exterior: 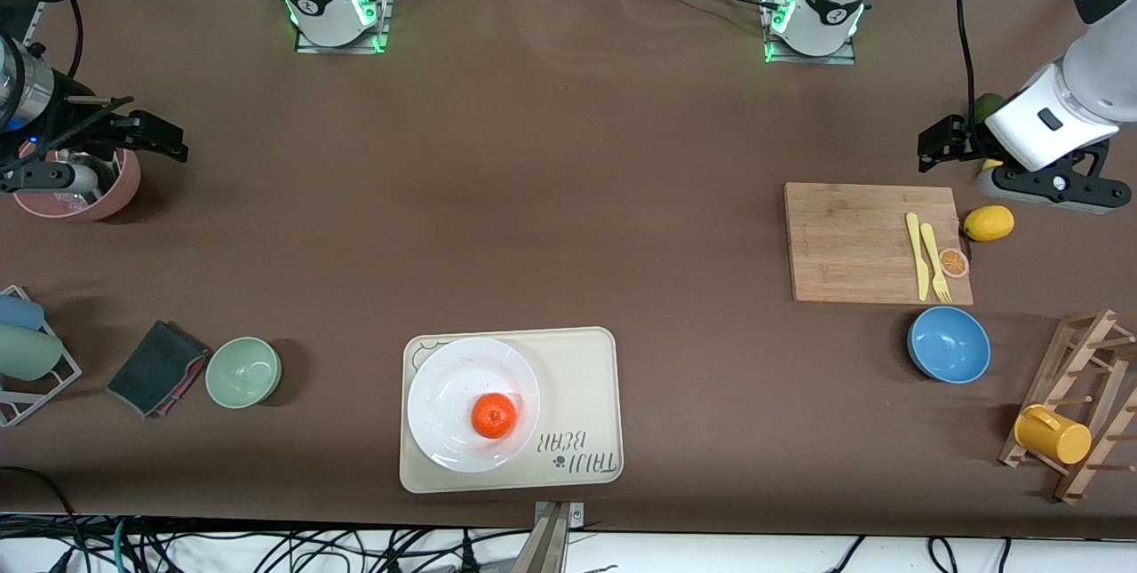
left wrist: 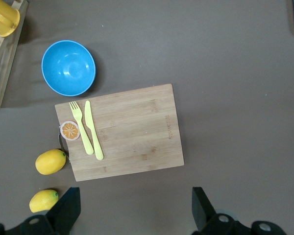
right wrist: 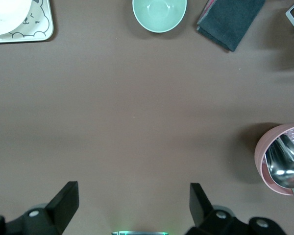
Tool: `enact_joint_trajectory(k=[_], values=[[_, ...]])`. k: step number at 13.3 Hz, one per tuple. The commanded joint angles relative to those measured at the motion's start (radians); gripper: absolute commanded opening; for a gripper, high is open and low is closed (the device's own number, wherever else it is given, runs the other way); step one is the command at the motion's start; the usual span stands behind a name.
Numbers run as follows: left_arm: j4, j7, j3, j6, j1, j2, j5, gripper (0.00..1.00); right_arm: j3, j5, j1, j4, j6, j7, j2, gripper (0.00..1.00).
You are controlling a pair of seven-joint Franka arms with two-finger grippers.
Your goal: Place orange and plate with both arms
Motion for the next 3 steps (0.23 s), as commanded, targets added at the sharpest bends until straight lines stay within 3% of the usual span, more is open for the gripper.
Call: enact_joint_trajectory(k=[1, 3], values=[[0.006, 0.014, -0.004, -0.012, 0.004, -0.010, -0.015, 1.00, 0.001, -0.003, -0.001, 0.028, -0.006, 0.017, 0.006, 1.00], [0.006, 0.016, -0.004, -0.012, 0.006, -0.010, -0.015, 1.00, 0.001, -0.003, 0.001, 0.028, -0.005, 0.017, 0.006, 1.00]])
